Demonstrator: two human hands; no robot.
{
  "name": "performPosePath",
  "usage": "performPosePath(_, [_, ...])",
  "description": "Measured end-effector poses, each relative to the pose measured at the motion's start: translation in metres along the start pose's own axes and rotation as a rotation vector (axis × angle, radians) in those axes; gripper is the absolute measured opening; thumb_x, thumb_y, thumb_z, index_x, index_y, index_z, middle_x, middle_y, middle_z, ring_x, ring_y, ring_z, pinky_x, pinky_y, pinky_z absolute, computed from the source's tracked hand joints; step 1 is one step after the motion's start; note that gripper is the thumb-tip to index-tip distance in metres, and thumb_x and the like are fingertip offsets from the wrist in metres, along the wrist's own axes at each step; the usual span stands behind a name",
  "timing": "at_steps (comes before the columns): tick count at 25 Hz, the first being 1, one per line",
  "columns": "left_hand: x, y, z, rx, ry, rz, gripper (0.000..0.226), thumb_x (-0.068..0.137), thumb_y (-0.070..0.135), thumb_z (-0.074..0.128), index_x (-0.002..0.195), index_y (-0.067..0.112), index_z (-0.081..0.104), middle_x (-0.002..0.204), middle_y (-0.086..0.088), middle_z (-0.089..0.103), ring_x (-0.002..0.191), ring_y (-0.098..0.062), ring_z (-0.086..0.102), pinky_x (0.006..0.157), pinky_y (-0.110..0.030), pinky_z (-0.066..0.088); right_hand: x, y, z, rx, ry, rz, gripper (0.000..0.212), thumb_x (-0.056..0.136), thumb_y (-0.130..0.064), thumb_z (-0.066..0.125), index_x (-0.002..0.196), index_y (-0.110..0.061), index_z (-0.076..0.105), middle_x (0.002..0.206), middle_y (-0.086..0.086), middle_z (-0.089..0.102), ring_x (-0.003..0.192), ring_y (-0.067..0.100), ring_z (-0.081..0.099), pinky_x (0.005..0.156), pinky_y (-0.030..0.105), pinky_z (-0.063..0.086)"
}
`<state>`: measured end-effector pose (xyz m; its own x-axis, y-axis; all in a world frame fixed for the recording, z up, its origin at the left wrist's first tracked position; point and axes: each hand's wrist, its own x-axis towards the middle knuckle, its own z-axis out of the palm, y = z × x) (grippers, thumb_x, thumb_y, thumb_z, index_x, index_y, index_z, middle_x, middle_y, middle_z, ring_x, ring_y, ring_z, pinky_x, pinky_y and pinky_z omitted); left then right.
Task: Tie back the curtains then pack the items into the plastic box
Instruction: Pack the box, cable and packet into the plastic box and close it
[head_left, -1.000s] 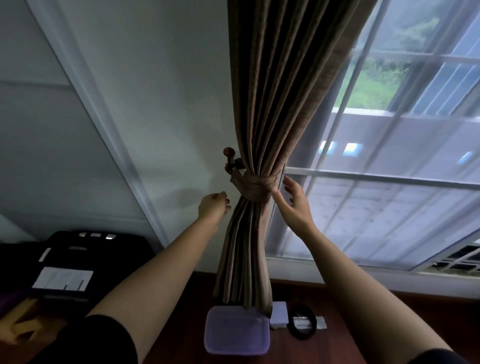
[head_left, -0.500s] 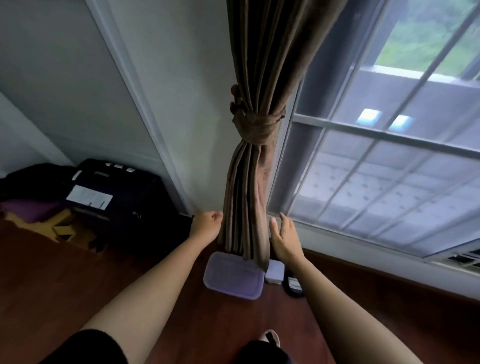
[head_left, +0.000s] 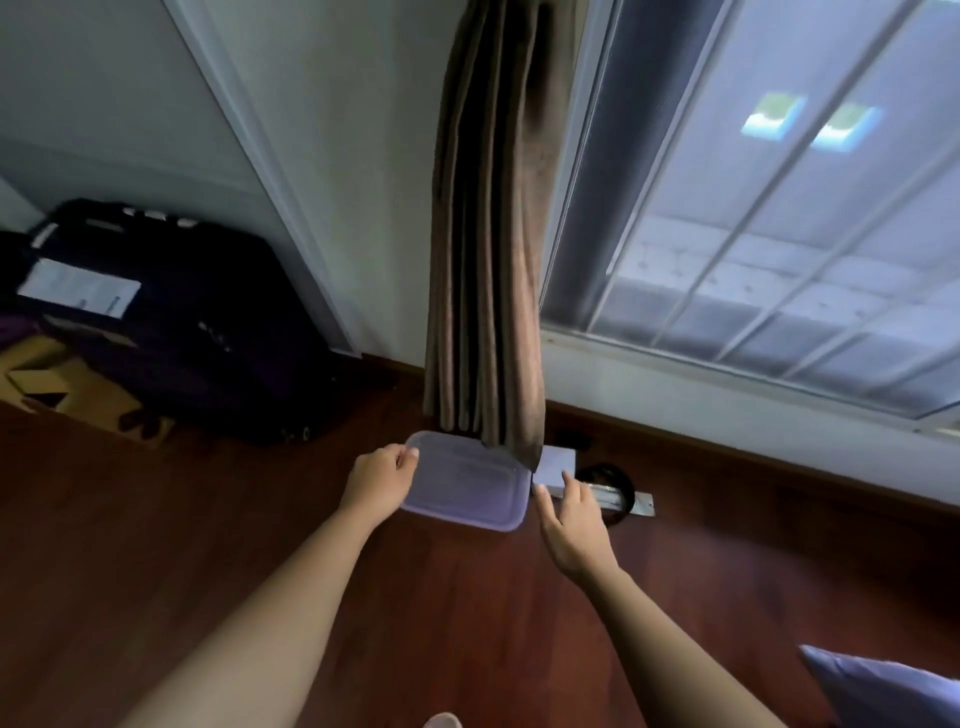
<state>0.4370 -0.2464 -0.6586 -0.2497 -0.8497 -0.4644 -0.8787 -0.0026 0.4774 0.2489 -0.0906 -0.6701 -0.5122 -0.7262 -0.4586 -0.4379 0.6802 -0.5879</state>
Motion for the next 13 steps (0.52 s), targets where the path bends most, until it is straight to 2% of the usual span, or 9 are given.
performPosePath(9, [0.164,-0.146,0.207,0.066,0.077,-0.045,0.05,0.098,0.038,0.037,0.135,0.005,0.043,0.13,-0.025,0.053,0.119,-0.041,0.051,0.098,-0.041,0.045,0.169,0.17,0.192,-0.005,0.024,-0.005,0.071,0.095,-0.049,0.037,0.146,-0.004,0.018,0.148,0.021,0.029,0.136,0.034,0.029,0.109,0.041,0.027])
performPosePath(13, [0.24,-0.203,0.266,0.089,0.133,-0.091,0.05,0.097,0.038,0.038,0.131,0.002,0.044,0.125,-0.025,0.056,0.111,-0.04,0.056,0.087,-0.041,0.049,0.24,0.228,0.256,0.041,0.057,0.04,0.071,0.093,-0.047,0.043,0.142,0.001,0.025,0.143,0.026,0.034,0.131,0.038,0.035,0.103,0.041,0.034])
